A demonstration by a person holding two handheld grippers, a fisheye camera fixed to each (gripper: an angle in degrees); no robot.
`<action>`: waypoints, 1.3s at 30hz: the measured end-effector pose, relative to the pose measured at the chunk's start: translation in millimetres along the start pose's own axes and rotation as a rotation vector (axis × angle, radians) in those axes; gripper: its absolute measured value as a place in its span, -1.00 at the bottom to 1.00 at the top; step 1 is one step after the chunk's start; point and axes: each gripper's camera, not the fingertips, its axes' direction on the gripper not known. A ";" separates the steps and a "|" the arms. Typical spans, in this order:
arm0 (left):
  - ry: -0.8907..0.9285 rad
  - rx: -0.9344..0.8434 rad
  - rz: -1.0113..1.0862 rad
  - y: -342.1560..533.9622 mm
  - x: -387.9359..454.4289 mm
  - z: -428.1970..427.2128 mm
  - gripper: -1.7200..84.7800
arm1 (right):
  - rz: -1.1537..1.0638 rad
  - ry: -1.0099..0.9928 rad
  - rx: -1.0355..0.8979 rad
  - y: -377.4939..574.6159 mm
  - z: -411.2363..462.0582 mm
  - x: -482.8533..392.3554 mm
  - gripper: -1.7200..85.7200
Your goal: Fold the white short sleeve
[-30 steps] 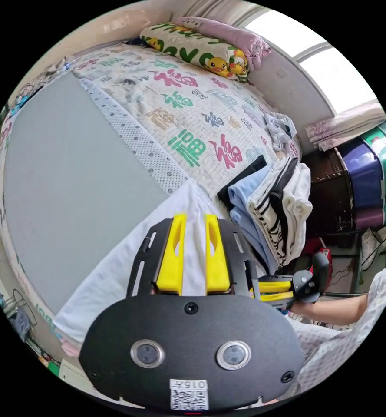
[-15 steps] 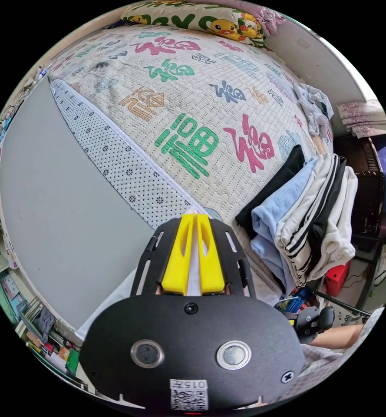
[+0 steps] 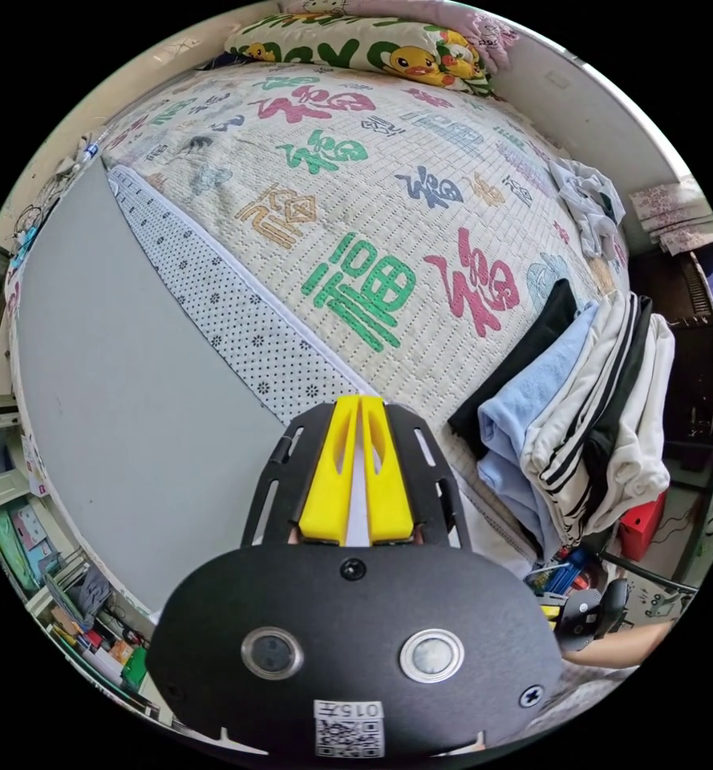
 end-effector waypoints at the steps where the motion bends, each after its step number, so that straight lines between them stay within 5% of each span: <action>1: -0.003 -0.001 -0.006 -3.9 0.8 -0.5 -0.96 | 0.005 0.003 0.003 -0.1 2.8 0.7 -0.95; 16: 0.076 0.075 0.093 -24.4 -18.3 -46.6 -0.77 | -0.012 0.123 0.054 24.1 -15.4 21.4 -0.76; 28: 0.114 -0.130 0.206 -77.3 -17.9 58.5 -0.78 | 0.072 0.131 -0.003 21.3 47.4 29.8 -0.85; 39: 0.082 -0.107 0.273 -67.2 -22.9 125.3 -0.96 | 0.087 0.135 0.019 48.3 62.5 32.1 -0.95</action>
